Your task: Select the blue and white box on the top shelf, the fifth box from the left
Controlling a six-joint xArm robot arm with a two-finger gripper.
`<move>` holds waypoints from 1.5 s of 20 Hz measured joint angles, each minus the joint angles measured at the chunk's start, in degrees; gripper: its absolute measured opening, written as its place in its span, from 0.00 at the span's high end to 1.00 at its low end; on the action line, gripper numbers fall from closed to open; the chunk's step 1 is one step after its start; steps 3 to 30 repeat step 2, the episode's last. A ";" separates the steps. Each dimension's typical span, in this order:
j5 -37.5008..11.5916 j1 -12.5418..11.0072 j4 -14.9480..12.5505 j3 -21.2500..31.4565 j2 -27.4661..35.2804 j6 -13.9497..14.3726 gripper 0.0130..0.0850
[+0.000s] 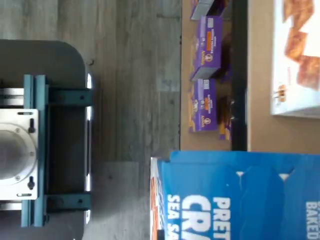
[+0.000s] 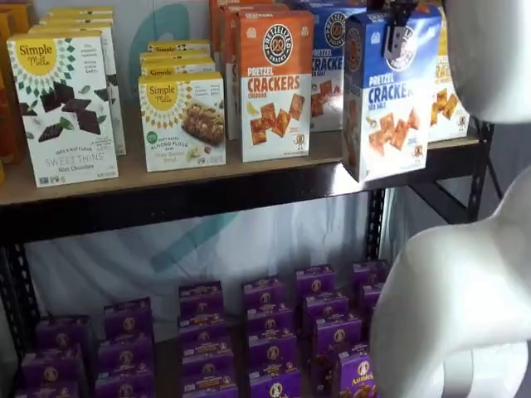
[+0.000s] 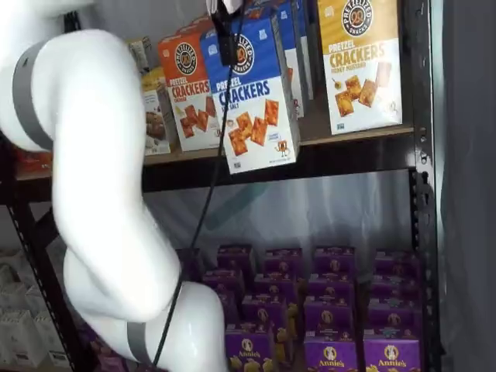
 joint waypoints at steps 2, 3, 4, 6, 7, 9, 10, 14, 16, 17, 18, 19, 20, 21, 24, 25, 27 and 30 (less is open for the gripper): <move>-0.12 -0.37 -0.05 1.80 -1.66 -0.39 0.44; -0.12 -0.37 -0.05 1.80 -1.66 -0.39 0.44; -0.12 -0.37 -0.05 1.80 -1.66 -0.39 0.44; -0.12 -0.37 -0.05 1.80 -1.66 -0.39 0.44; -0.12 -0.37 -0.05 1.80 -1.66 -0.39 0.44; -0.12 -0.37 -0.05 1.80 -1.66 -0.39 0.44; -0.12 -0.37 -0.05 1.80 -1.66 -0.39 0.44; -0.12 -0.37 -0.05 1.80 -1.66 -0.39 0.44; -0.12 -0.37 -0.05 1.80 -1.66 -0.39 0.44; -0.12 -0.37 -0.05 1.80 -1.66 -0.39 0.44; -0.12 -0.37 -0.05 1.80 -1.66 -0.39 0.44; -0.12 -0.37 -0.05 1.80 -1.66 -0.39 0.44; -0.12 -0.37 -0.05 1.80 -1.66 -0.39 0.44; -0.12 -0.37 -0.05 1.80 -1.66 -0.39 0.44; -0.12 -0.37 -0.05 1.80 -1.66 -0.39 0.44; -0.12 -0.37 -0.05 1.80 -1.66 -0.39 0.44; -0.12 -0.37 -0.05 1.80 -1.66 -0.39 0.44; -0.12 -0.37 -0.05 1.80 -1.66 -0.39 0.44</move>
